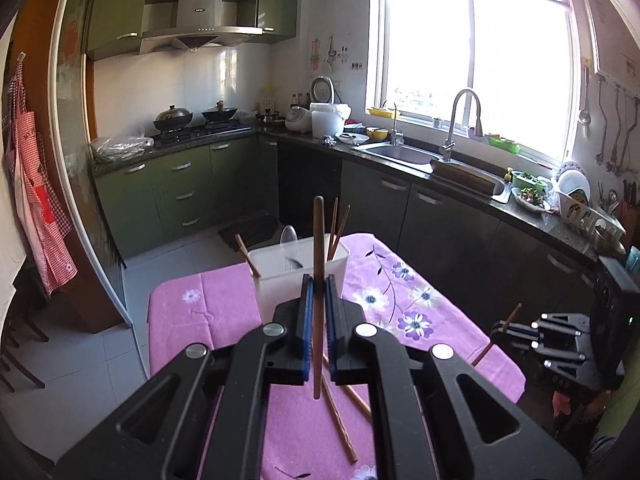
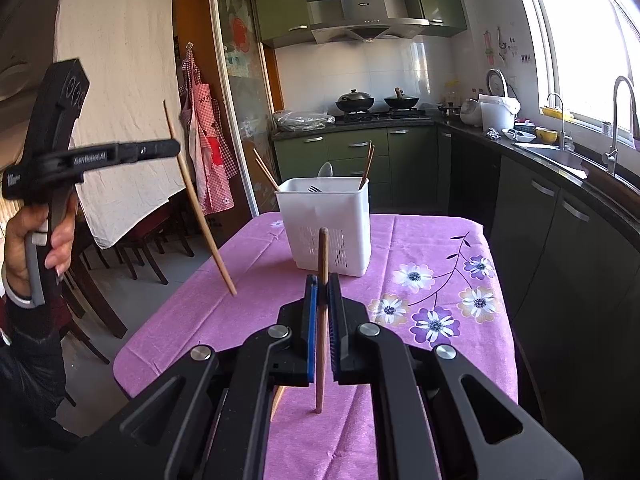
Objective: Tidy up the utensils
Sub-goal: 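Carry both chopsticks over the white holder and open both tools to drop them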
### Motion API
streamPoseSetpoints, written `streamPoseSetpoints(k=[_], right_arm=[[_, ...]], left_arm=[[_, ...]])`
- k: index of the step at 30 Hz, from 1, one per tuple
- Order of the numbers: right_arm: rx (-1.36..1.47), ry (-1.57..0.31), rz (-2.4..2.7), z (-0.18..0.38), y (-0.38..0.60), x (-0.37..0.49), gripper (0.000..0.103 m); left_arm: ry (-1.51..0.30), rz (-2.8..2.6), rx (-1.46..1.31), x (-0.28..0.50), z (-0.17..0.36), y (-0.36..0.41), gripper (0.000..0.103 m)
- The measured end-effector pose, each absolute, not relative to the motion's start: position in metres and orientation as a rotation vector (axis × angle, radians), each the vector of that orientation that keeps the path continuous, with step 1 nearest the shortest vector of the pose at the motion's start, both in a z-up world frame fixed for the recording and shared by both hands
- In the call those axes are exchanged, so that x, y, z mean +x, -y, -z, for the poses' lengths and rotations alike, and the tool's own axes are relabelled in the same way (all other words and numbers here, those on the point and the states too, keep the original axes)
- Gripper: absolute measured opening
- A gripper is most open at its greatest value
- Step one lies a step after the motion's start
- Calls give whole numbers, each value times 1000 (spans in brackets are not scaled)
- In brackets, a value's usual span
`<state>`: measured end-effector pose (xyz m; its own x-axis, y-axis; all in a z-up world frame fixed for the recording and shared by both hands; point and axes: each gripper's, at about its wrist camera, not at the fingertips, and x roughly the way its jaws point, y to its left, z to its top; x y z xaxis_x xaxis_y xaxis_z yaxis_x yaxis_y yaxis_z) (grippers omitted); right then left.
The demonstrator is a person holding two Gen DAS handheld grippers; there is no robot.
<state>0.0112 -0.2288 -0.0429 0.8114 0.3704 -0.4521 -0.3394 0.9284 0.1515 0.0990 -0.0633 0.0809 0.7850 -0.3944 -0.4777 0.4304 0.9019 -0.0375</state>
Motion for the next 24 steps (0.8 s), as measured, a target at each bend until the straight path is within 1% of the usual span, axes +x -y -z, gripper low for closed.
streamPoseSetpoints(k=[8,15,18,24], right_arm=[[63,-501,-390,42,230,15,6],[61,-505,-390,44,232,16,6],[60,-507,-388,44,233,15,6],[65,-512,-386,43,233,16,6]], left_arm=[[-413,431,100,144,-135,87,6],[-347,323,129,195,-160,101,6],[-365,304,134,218,-154,108,6],[-451,296,123,245,-120,115,6]])
